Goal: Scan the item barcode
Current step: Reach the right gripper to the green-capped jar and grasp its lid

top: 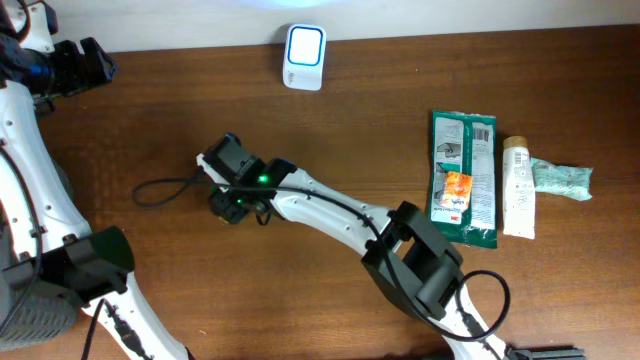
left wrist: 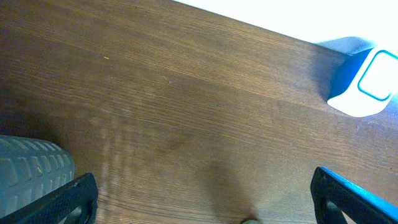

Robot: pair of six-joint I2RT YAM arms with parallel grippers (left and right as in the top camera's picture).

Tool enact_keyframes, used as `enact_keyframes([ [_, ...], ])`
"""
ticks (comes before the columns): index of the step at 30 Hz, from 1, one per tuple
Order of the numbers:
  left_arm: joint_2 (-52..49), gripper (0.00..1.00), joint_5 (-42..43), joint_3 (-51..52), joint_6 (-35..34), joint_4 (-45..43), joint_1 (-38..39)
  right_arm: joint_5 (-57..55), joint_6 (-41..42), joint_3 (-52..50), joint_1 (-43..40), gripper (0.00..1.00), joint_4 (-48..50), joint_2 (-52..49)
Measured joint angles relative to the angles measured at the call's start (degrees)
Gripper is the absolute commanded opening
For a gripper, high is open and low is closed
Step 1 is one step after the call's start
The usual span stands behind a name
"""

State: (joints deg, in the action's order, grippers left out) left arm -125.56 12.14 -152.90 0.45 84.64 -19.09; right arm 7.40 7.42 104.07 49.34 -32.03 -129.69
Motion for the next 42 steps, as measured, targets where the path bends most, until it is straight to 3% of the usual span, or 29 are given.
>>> enact_keyframes([
  [7, 0.0, 0.99, 0.02, 0.0, 0.0, 0.09, 0.0, -5.05, 12.68, -0.04, -10.71, 0.44, -18.14, 3.98],
  [10, 0.0, 0.99, 0.02, 0.0, 0.0, 0.15, 0.0, -7.89, 16.35, -0.04, -11.74, 0.47, -20.65, 4.31],
  [11, 0.0, 0.99, 0.02, 0.0, 0.0, 0.17, 0.0, -8.68, 17.46, -0.04, -11.78, 0.5, -20.94, 4.37],
  [15, 0.0, 0.99, 0.0, 0.0, 0.0, 0.2, 0.0, -9.75, 19.17, -0.04, -11.78, 0.87, -22.64, 4.46],
  [17, 0.0, 0.99, 0.02, 0.0, 0.0, 0.2, 0.0, -10.01, 15.98, -0.04, -11.78, 0.99, -22.75, 4.5],
  [20, 0.0, 0.99, 0.02, 0.0, 0.0, 0.22, 0.0, -10.08, 6.21, 0.68, -11.85, 0.98, -24.63, 4.5],
  [24, 0.0, 0.99, 0.02, 0.0, 0.0, 0.26, 0.0, -10.23, -12.61, 10.67, -11.89, 0.98, -29.29, 4.63],
  [28, 0.0, 0.99, 0.02, 0.0, 0.0, 0.76, 0.0, -6.8, -27.65, 11.47, -12.0, 0.98, -31.61, 4.92],
  [37, -0.59, 0.99, 0.07, 0.0, 0.0, 2.32, 2.14, -0.13, -31.65, 10.71, -14.23, 1.0, -33.75, 0.92],
  [42, -4.81, 0.99, 0.46, 0.0, 0.0, 2.6, 5.14, 1.88, -29.59, 10.6, -14.23, 0.89, -32.48, -1.22],
])
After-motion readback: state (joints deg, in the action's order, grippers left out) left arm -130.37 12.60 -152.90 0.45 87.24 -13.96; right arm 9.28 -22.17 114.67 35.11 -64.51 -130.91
